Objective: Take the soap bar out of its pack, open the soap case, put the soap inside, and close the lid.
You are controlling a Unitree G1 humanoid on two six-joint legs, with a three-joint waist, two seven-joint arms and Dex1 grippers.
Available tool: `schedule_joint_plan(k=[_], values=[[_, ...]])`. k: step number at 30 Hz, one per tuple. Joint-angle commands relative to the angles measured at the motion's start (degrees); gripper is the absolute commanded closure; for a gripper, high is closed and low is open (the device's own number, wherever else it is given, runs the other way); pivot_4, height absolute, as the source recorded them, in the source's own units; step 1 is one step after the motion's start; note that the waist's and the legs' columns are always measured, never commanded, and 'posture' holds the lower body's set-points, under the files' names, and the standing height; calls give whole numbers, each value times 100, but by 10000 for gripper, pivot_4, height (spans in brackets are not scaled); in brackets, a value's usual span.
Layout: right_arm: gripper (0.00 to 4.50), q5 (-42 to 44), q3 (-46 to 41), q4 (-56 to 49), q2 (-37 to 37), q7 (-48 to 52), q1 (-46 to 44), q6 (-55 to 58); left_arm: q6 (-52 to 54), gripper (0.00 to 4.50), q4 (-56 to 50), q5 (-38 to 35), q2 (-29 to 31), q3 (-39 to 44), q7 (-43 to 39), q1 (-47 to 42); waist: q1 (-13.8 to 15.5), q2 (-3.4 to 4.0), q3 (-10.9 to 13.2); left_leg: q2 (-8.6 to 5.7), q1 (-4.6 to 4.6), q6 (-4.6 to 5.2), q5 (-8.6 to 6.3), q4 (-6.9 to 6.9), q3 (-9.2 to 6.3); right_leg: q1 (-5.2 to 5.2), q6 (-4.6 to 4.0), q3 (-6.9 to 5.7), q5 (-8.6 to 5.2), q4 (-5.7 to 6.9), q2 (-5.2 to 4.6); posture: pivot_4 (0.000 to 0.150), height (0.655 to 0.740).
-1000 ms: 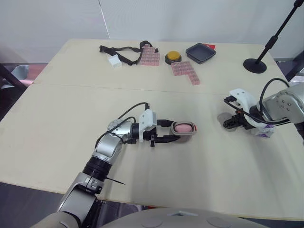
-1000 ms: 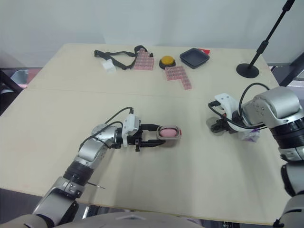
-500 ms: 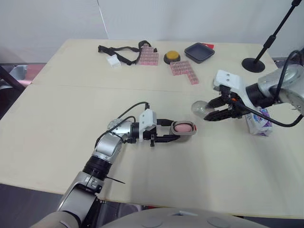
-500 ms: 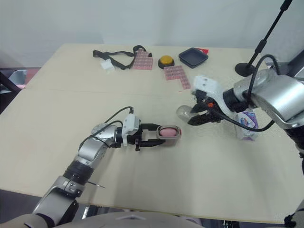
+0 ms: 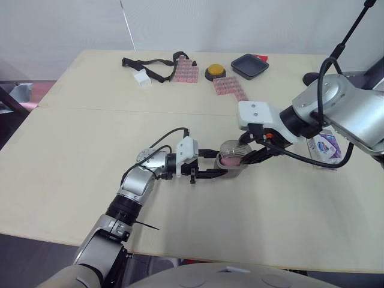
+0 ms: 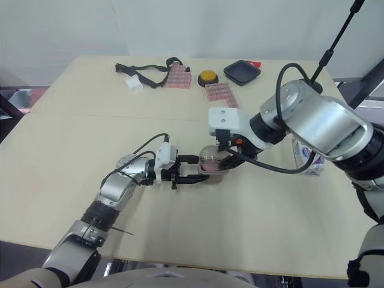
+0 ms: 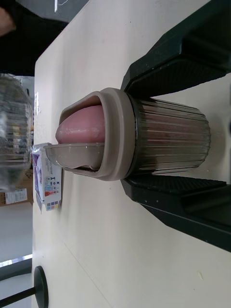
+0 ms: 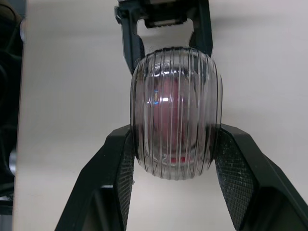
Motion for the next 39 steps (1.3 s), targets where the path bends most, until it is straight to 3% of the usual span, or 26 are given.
schedule_joint_plan(k=[1, 39], values=[[25695, -331, 213, 18, -5, 196, -236, -71, -30, 26272, -60, 3, -22, 4, 49, -80, -7, 0, 0, 0, 0, 0, 0, 0, 0, -1, 0, 0, 0, 0, 0, 1500, 7400], [25695, -957, 757, 150, 597, 253, -35, 115, 23, 26272, -237, -19, 20, -27, 210, 64, -120, -6, -6, 1, 13, 0, 3, 17, 3, 1, -1, 8, -1, 37, -1, 1500, 7400]])
